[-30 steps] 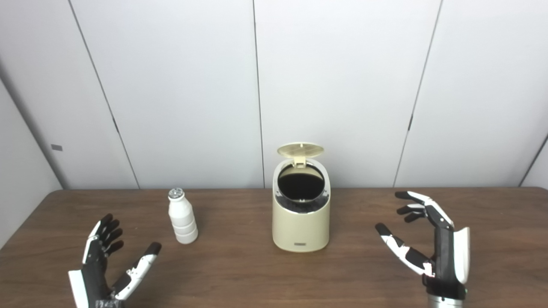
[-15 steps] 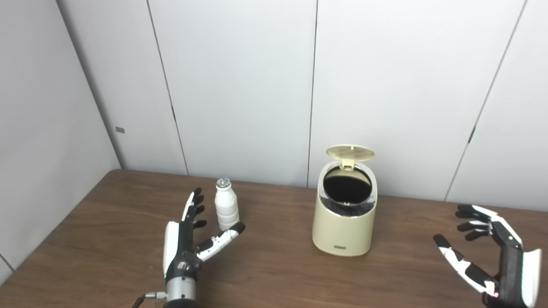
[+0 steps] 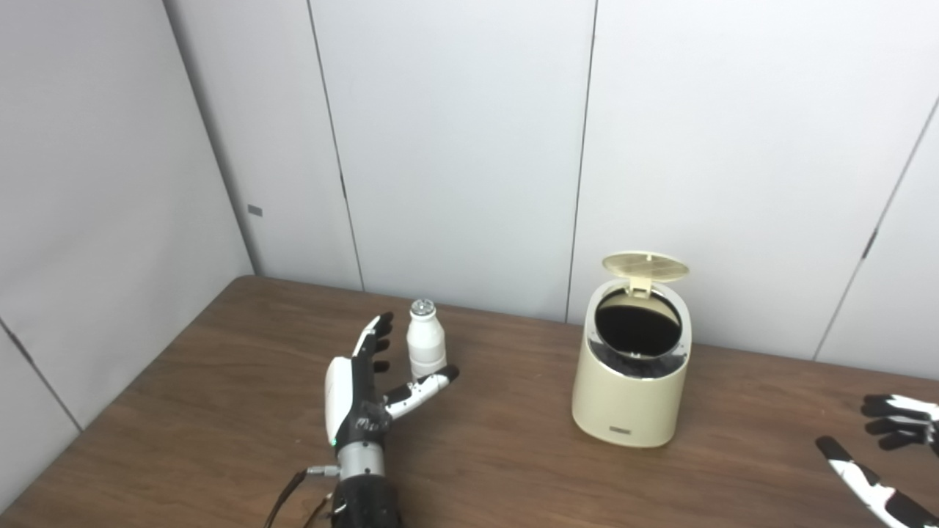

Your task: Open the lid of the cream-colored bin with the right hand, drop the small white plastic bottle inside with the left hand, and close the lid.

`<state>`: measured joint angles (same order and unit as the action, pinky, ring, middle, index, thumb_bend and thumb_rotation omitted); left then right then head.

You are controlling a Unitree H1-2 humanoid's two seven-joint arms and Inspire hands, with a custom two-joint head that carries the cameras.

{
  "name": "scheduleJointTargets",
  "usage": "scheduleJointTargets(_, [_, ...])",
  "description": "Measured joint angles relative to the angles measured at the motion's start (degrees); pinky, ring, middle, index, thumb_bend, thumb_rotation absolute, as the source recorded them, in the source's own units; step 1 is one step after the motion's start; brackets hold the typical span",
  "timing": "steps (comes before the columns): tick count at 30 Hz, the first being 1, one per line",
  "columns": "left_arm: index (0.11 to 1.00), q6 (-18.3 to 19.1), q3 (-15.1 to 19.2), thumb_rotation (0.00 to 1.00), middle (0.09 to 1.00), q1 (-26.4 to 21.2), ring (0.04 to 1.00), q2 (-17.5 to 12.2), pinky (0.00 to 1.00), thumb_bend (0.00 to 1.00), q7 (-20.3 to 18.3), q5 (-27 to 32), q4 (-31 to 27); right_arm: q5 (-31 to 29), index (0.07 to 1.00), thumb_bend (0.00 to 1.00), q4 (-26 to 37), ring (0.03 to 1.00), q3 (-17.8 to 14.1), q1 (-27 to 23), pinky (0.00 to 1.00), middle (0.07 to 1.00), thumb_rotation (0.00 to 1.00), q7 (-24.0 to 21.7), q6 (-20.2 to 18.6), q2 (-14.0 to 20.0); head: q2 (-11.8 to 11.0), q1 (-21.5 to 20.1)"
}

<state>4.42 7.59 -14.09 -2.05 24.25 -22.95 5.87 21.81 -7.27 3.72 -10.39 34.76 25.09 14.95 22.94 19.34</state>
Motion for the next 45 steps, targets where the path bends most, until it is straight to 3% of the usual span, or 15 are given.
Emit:
scheduleJointTargets(5, [0.834,2.06,0.43,0.29,0.815,-0.91,0.760,-0.07,0.62,1.00,0.90,-0.01,0.53,0.16,0.493,0.49,1.26,0.530,-1.60,1.09,0.39,0.590,0.16,-1.80,0.00,-0.47,-0.26,-0.26])
scheduleJointTargets(10, [0.831,4.26,0.70,0.25,0.805,-2.06,0.771,-0.37,0.66,1.00,1.00,0.10,2.16,-0.14,0.491,0.49,2.41,0.500,-2.83,1.42,0.35,0.584,0.15,-4.23,-0.02,-2.05,-0.53,-0.53])
scheduleJointTargets(14, [0.821,4.48,1.08,0.27,0.796,-3.25,0.760,-0.73,0.63,1.00,1.06,0.34,3.15,-0.04,0.491,0.49,3.89,0.497,-3.93,1.61,0.35,0.575,0.15,-6.38,-0.05,-3.46,-0.53,-0.79])
scheduleJointTargets(23, [0.756,3.56,2.53,0.22,0.736,-4.48,0.742,-0.59,0.67,1.00,0.86,5.51,4.48,1.57,0.489,0.49,6.01,0.489,-6.09,1.97,0.34,0.565,0.15,-8.39,-0.13,-5.13,-0.88,-1.41])
scheduleJointTargets(27, [0.743,3.56,1.88,0.20,0.732,-4.78,0.708,-0.78,0.62,1.00,0.85,5.38,5.39,1.90,0.488,0.49,7.89,0.487,-6.43,2.20,0.33,0.565,0.15,-9.60,-0.90,-6.21,-1.14,-1.76])
scheduleJointTargets(28, [0.740,3.57,1.76,0.19,0.727,-4.86,0.630,-0.86,0.51,1.00,0.80,5.39,5.84,2.02,0.488,0.49,8.42,0.480,-6.50,2.21,0.32,0.563,0.15,-9.94,-1.42,-6.48,-1.14,-1.76])
scheduleJointTargets(33, [0.735,3.50,0.42,0.19,0.718,-4.92,0.715,-1.86,0.64,1.00,-0.05,5.38,6.25,2.55,0.488,0.49,9.98,0.473,-7.22,2.31,0.32,0.556,0.14,-10.73,-2.87,-7.40,-1.23,-2.02])
scheduleJointTargets(38, [0.763,3.88,-1.85,0.21,0.731,-4.93,0.715,-3.68,0.63,1.00,-2.82,5.26,6.52,2.66,0.487,0.49,10.98,0.466,-7.45,2.62,0.31,0.553,0.14,-11.17,-3.11,-7.99,-1.23,-2.20])
scheduleJointTargets(41, [0.815,5.53,-3.67,0.23,0.787,-4.97,0.755,-4.55,0.65,1.00,-5.71,5.00,6.41,2.91,0.487,0.49,10.99,0.475,-7.55,2.64,0.32,0.550,0.14,-11.61,-3.11,-8.14,-1.23,-2.20])
scheduleJointTargets(45, [0.802,6.79,-5.05,0.16,0.782,-5.64,0.750,-5.77,0.64,1.00,-7.01,4.27,6.72,3.09,0.487,0.49,11.34,0.478,-7.83,2.73,0.32,0.552,0.13,-12.15,-3.56,-8.39,-1.23,-2.20])
